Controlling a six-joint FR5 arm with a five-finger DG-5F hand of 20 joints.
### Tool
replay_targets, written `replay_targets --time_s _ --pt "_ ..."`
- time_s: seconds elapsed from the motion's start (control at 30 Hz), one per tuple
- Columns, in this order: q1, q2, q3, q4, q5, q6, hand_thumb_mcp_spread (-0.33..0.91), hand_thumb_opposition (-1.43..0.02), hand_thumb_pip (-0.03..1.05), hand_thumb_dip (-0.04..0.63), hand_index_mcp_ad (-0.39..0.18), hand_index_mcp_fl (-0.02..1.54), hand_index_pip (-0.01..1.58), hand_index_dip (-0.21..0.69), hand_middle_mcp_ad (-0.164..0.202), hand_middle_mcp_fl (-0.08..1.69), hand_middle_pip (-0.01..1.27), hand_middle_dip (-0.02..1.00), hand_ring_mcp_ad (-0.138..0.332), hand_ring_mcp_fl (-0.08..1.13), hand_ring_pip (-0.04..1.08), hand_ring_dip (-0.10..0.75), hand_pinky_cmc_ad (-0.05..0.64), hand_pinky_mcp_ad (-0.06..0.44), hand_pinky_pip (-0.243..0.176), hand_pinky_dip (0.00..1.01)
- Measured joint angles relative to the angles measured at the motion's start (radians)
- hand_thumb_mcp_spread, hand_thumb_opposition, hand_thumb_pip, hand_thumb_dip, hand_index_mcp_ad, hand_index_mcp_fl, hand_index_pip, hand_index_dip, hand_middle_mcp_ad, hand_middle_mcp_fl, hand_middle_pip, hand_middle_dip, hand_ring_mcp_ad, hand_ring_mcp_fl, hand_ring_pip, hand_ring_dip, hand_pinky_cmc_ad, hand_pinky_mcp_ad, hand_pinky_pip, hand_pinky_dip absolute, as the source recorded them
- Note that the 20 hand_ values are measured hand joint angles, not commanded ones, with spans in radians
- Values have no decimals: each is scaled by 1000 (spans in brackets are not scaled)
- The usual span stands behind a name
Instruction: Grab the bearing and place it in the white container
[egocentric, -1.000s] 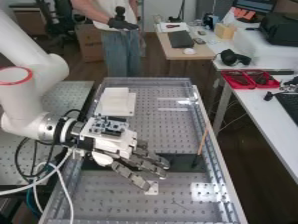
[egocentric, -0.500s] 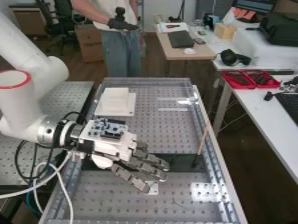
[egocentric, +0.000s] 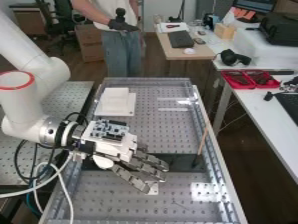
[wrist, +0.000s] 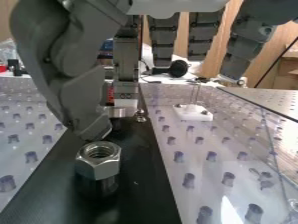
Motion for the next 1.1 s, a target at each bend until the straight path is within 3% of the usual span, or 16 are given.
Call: replay_targets --time_s 1.1 --pt "1 2 4 0 12 -7 328 -866 726 278 -91 10 1520 157 80 19 113 154 161 -2 75 72 435 312 -89 290"
